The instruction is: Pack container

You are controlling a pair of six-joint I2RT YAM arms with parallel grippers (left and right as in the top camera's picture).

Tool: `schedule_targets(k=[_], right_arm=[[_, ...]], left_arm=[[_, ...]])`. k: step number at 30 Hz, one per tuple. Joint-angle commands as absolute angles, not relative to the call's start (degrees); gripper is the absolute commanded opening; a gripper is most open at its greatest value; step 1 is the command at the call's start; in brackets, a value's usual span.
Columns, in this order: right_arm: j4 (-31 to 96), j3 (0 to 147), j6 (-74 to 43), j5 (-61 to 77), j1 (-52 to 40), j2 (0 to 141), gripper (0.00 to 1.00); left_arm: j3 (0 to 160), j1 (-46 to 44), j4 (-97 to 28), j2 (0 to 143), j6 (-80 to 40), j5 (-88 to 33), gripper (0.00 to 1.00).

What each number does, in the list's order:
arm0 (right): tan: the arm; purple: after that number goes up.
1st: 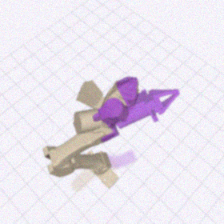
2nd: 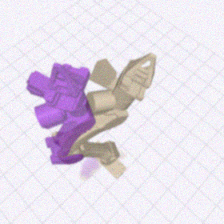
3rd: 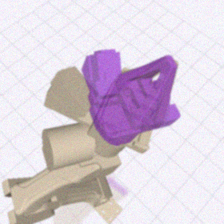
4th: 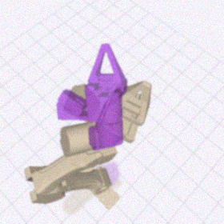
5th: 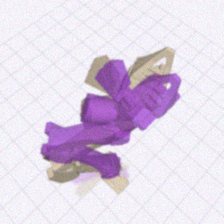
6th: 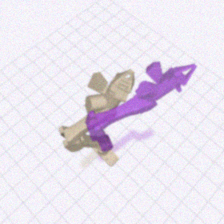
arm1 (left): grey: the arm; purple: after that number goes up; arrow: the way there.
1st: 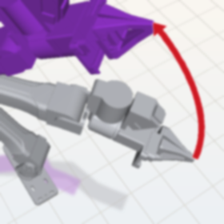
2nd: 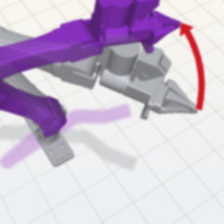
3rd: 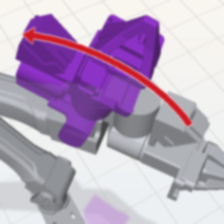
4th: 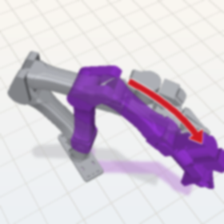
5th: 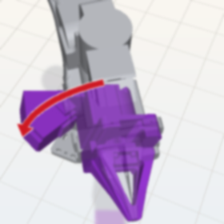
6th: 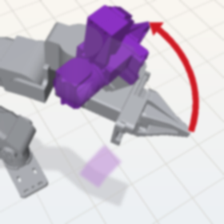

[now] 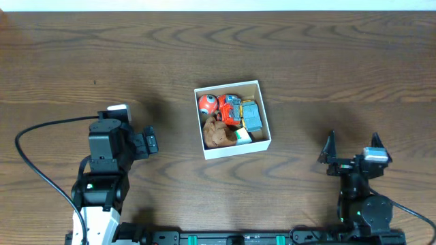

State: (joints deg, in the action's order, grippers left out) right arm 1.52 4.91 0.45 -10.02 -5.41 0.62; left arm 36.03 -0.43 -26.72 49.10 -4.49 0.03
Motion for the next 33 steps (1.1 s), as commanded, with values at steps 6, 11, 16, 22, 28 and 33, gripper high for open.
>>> schedule_targets(k=[6,11,16,22,28,33], right_arm=[[3.92,0.30,6.11,-4.34,-5.32,0.27,0.99],[3.90,0.30,5.65,-3.16,-5.32,0.32,0.99],[3.92,0.30,5.65,-3.16,-5.30,0.32,0.99],[3.92,0.32,5.63,-3.16,-5.30,0.32,0.99],[3.92,0.32,5.65,-3.16,-5.32,0.32,0.99],[3.92,0.32,5.63,-3.16,-5.30,0.32,0.99]], left_arm=[[36.01,-0.45,-26.72,50.83,-4.82,0.71,0.98],[36.01,-0.45,-26.72,51.40,-4.82,0.71,0.98],[36.01,-0.45,-26.72,51.51,-4.82,0.71,0.98],[36.01,-0.45,-26.72,51.51,-4.82,0.71,0.98],[36.01,-0.45,-26.72,51.57,-4.82,0.71,0.98],[36.01,-0.45,-26.72,51.57,-4.82,0.71,0.98]])
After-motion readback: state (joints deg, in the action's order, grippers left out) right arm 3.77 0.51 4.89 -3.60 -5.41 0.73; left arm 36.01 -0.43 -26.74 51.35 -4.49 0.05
